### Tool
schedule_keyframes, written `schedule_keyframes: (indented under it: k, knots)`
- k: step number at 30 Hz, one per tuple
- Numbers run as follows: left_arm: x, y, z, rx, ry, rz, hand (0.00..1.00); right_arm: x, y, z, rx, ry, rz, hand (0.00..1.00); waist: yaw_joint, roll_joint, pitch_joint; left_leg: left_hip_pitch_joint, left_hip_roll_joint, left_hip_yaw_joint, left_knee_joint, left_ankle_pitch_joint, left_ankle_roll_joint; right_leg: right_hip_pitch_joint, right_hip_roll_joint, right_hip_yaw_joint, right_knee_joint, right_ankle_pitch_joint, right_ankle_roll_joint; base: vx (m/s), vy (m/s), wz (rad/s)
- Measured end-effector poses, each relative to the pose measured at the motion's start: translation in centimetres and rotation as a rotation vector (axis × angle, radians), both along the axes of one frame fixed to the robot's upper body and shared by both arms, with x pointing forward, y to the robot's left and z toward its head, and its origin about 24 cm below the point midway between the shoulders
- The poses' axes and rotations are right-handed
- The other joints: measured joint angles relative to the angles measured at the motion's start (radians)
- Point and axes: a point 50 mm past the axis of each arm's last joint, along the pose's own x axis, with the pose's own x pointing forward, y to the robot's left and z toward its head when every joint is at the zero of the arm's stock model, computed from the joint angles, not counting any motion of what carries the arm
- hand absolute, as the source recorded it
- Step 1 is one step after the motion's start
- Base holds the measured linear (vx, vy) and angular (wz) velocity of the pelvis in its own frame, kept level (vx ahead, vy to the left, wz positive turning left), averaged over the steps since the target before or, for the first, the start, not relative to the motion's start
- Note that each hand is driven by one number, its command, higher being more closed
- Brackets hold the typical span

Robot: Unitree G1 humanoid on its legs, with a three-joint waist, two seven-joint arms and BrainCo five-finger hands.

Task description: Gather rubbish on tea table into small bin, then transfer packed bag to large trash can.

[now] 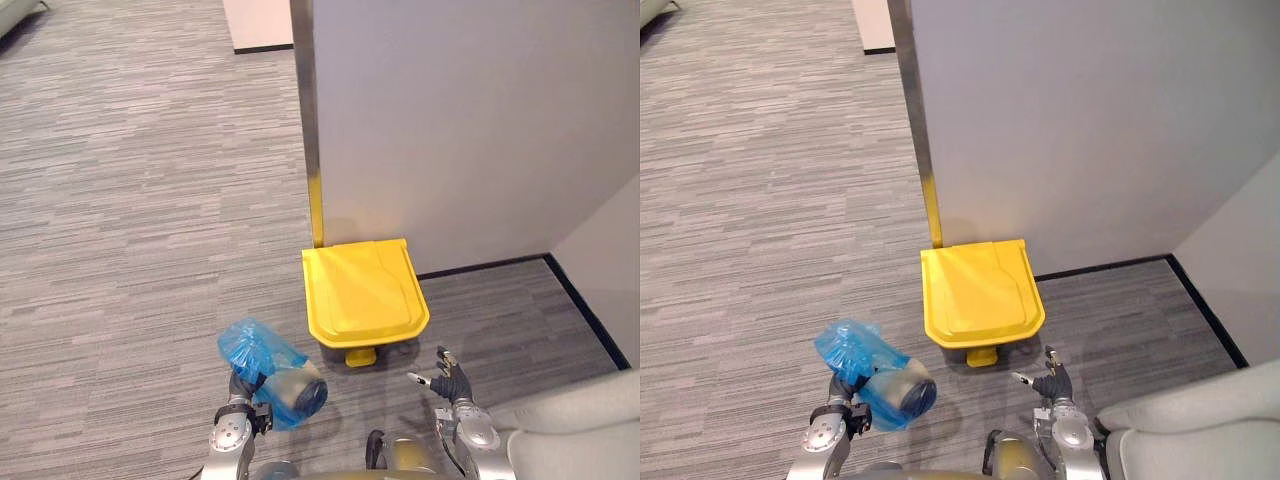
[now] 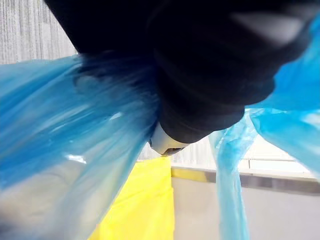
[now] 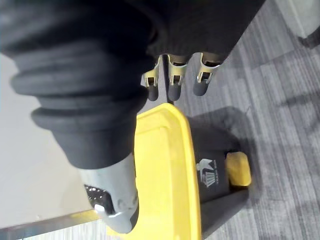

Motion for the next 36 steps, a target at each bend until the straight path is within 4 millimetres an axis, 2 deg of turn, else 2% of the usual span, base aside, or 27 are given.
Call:
schedule_keyframes:
  k: [1,2,3,4,5,6,8,9,13,17,20,25,27,28,36]
  knots:
    - [0.1,-0.2,0.3,-0.008,-0.015,-0.002,1.00,-0.2,0.2,-0.1,0.008,0.002,0.001,0.00,0.008,-0.004,0.007,-0.074,0.032,-0.007,0.167,0.032,-0.005,0.051,0.009,-0.008,-0.035,-0.005,-0.008,0.19,-0.050,0.18]
    - [0.0,-0.2,0.3,-0.013,-0.017,-0.011,1.00,-0.2,0.5,0.2,0.028,-0.014,-0.013,0.00,0.023,-0.007,0.009,-0.129,0.053,0.007,0.270,0.028,-0.005,0.084,0.010,-0.015,-0.057,-0.006,-0.011,0.17,-0.010,0.08]
    - [-0.1,-0.2,0.3,-0.013,-0.016,-0.012,1.00,-0.1,0.5,0.4,0.031,-0.028,-0.018,0.00,0.024,-0.011,0.010,-0.153,0.061,0.028,0.280,0.027,0.004,0.095,0.008,-0.016,-0.070,-0.007,-0.011,0.12,0.020,0.01]
    - [0.0,-0.2,0.3,-0.012,-0.017,-0.012,1.00,0.1,0.4,0.7,0.032,-0.043,-0.023,0.00,0.026,-0.010,0.010,-0.172,0.066,0.062,0.221,0.033,0.033,0.107,0.006,-0.014,-0.077,-0.009,-0.006,0.10,0.051,-0.02]
    - [0.0,-0.2,0.5,-0.011,-0.024,-0.012,1.00,0.2,0.3,0.8,0.031,-0.052,-0.027,0.00,0.027,-0.003,0.008,-0.175,0.070,0.098,0.144,0.067,0.064,0.107,0.007,-0.011,-0.071,-0.015,0.005,0.13,0.079,0.02]
    - [0.0,-0.1,0.5,-0.009,-0.024,-0.012,1.00,0.2,0.2,0.8,0.034,-0.049,-0.037,0.00,0.027,-0.009,-0.002,-0.159,0.062,0.116,0.107,0.065,0.063,0.108,0.000,-0.003,-0.076,-0.013,0.012,0.16,0.090,0.11]
    - [0.0,0.5,0.5,0.012,-0.023,-0.015,1.00,-0.1,0.9,0.6,0.059,-0.043,-0.048,0.00,0.028,-0.049,-0.011,-0.114,0.023,0.130,-0.015,0.065,0.064,0.111,-0.013,-0.003,-0.136,0.016,0.027,0.11,0.056,0.15]
    - [0.0,0.5,0.4,0.013,-0.015,-0.016,1.00,-0.2,0.7,0.6,0.060,-0.043,-0.059,0.00,0.028,-0.050,-0.011,-0.100,0.018,0.130,-0.040,0.065,0.063,0.119,-0.012,-0.005,-0.154,0.028,0.026,0.07,0.042,0.09]
    - [-0.6,0.7,-0.3,0.017,0.021,-0.016,1.00,-0.6,-0.5,0.3,0.041,-0.027,-0.110,0.00,0.023,-0.039,-0.016,-0.001,-0.019,0.135,-0.179,0.073,0.051,0.176,-0.022,0.005,-0.217,0.052,0.038,0.05,0.035,-0.01]
    - [-1.4,0.7,-1.3,0.015,0.075,-0.016,1.00,-1.0,-0.6,-0.6,0.039,0.024,-0.116,0.00,0.017,-0.025,-0.031,0.054,-0.046,0.157,-0.323,0.112,0.038,0.173,-0.018,0.025,-0.262,0.093,0.035,0.02,0.011,-0.11]
    - [-2.1,1.0,-2.1,0.021,0.124,-0.020,1.00,-1.4,-0.5,-1.4,0.047,0.068,-0.122,0.00,0.004,-0.026,-0.032,0.078,-0.057,0.157,-0.388,0.139,0.038,0.174,-0.013,0.036,-0.288,0.120,0.035,-0.03,0.015,-0.07]
    - [-2.5,1.0,-2.6,0.023,0.149,-0.027,1.00,-1.6,-1.0,-1.8,0.038,0.094,-0.128,0.00,0.000,-0.025,-0.032,0.084,-0.067,0.156,-0.436,0.147,0.044,0.169,-0.003,0.062,-0.337,0.160,0.045,-0.11,0.019,-0.11]
    - [-2.5,1.0,-2.6,0.023,0.150,-0.027,1.00,-1.7,-1.3,-1.9,0.033,0.102,-0.132,0.00,0.001,-0.021,-0.034,0.082,-0.071,0.151,-0.467,0.147,0.044,0.155,0.003,0.070,-0.353,0.182,0.049,-0.40,0.040,-0.18]
    - [-3.1,1.3,-3.0,0.030,0.176,-0.019,1.00,-2.0,-1.3,-2.1,0.033,0.114,-0.134,0.00,0.000,-0.021,-0.032,0.070,-0.100,0.133,-0.530,0.174,0.050,0.122,-0.008,0.113,-0.395,0.233,0.061,-0.57,0.025,-0.30]
    - [-4.0,1.9,-3.4,0.034,0.204,0.005,1.00,-2.1,-2.1,-2.1,0.001,0.121,-0.137,0.00,0.001,-0.021,-0.033,0.061,-0.103,0.105,-0.539,0.175,0.049,0.119,0.001,0.142,-0.416,0.233,0.061,-0.05,-0.002,-0.04]
